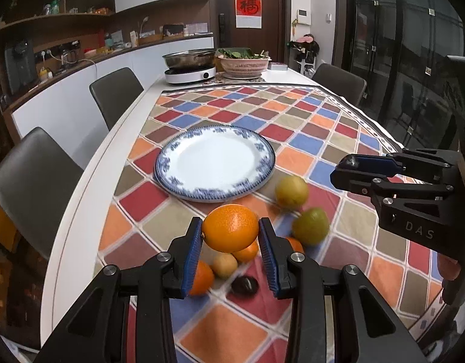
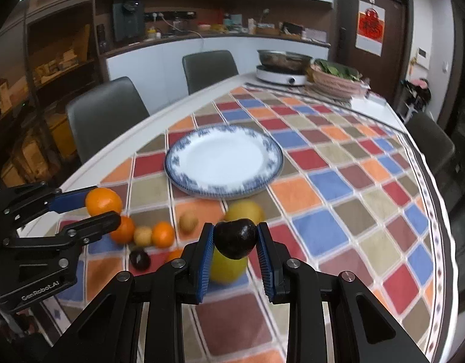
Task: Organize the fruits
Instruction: 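Carry the orange and plum onto the blue-rimmed plate and open both grippers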
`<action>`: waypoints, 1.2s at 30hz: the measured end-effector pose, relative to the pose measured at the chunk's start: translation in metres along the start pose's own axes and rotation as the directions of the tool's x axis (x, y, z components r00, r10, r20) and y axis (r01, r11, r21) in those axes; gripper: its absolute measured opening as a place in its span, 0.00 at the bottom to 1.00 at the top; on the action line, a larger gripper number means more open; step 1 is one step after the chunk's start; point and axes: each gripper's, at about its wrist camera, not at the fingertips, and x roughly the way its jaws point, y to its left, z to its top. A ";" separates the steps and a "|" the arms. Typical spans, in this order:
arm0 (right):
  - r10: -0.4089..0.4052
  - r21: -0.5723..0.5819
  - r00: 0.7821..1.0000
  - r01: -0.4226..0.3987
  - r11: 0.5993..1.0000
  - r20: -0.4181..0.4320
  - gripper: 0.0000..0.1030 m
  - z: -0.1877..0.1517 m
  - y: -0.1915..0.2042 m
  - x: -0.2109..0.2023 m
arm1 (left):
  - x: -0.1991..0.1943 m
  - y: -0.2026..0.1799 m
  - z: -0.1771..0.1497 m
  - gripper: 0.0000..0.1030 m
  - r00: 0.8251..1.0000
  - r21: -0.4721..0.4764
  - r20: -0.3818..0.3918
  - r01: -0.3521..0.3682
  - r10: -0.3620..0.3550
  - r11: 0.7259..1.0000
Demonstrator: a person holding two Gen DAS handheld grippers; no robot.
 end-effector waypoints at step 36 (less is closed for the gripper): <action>0.073 0.009 0.978 -0.072 0.997 -0.194 0.29 0.073 -0.021 0.164 | 0.157 0.057 0.061 0.40 0.976 -0.031 -0.210 0.054 -0.060 0.998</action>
